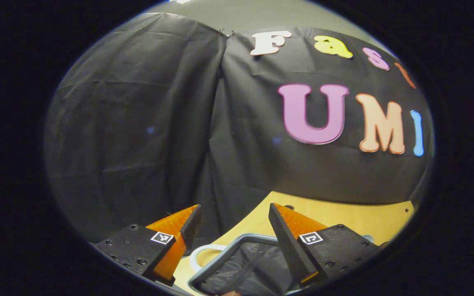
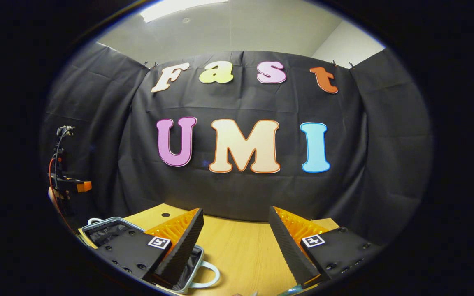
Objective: First open the suitcase, pack the skin care products into it, and then close the suitcase.
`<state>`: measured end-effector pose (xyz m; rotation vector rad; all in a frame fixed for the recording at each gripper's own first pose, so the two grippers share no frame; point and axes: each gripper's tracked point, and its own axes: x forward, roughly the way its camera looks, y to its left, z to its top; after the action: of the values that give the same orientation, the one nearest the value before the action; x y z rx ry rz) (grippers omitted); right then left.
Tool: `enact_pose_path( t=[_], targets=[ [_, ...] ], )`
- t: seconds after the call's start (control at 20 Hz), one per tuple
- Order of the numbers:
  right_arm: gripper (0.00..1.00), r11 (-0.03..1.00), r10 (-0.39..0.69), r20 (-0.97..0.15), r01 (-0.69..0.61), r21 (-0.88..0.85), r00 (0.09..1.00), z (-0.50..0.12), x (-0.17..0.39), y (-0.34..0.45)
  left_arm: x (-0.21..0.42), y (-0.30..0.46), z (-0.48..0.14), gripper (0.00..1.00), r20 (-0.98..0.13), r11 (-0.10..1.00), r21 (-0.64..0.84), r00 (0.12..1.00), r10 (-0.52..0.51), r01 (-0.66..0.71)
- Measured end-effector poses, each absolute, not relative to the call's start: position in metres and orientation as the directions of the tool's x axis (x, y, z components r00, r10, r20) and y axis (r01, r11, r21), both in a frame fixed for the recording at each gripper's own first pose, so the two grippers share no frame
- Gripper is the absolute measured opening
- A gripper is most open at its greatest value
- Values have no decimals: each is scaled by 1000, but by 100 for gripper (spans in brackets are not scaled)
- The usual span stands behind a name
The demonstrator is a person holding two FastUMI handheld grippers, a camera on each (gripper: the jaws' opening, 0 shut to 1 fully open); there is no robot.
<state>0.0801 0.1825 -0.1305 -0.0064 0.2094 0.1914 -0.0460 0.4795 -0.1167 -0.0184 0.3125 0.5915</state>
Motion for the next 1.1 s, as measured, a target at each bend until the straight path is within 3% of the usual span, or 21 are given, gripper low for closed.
enact_pose_path(
  t=[0.5,1.1],
  targets=[
    [100,988,151,-115,-148,36,982,-99,75,97,-2,284,-61,95,-180,944,33,927,328,-328],
    [99,989,138,-111,-132,62,984,-106,66,18,0,104,-93,95,-236,991,-15,963,128,-136]
  ],
)
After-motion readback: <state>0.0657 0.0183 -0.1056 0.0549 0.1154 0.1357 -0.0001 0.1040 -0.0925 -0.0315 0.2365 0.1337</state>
